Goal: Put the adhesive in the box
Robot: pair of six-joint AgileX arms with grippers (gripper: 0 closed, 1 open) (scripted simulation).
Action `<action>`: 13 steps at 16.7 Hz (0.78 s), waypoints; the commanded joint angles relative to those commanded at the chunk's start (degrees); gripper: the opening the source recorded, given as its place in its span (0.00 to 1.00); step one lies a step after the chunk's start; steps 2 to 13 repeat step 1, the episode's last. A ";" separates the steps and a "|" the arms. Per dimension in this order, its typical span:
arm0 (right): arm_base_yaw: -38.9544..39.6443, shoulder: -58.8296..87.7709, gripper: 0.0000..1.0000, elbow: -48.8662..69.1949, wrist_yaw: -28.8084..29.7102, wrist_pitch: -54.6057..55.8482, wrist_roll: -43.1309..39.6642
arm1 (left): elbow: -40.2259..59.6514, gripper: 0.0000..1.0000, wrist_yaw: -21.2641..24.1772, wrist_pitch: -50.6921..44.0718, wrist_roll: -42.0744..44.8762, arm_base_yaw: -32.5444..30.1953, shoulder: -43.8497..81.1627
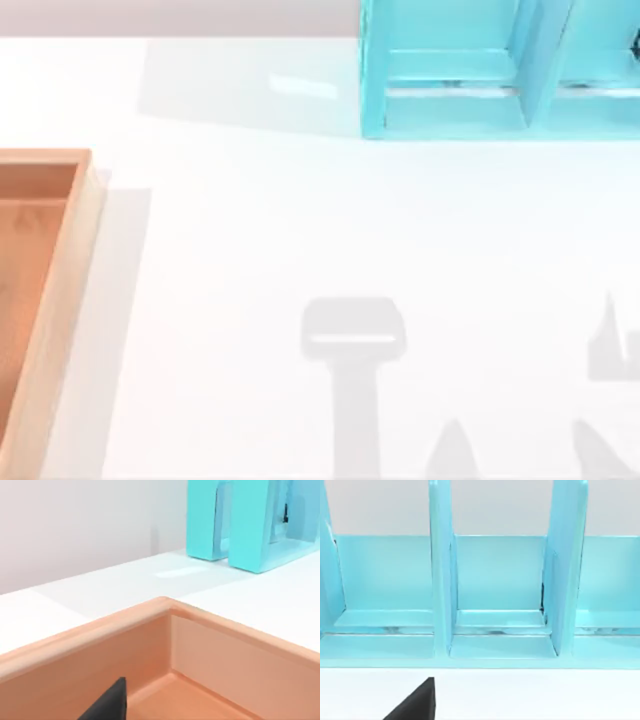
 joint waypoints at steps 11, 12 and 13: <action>0.00 0.00 1.00 0.00 0.00 0.00 0.00 | 0.00 1.00 0.00 0.00 0.00 0.00 0.00; 0.00 0.00 1.00 0.00 0.00 0.00 0.00 | 0.00 1.00 0.00 0.00 0.00 0.00 0.00; 0.00 0.00 1.00 0.00 0.00 0.00 0.00 | 0.00 1.00 0.00 0.00 0.00 0.00 0.00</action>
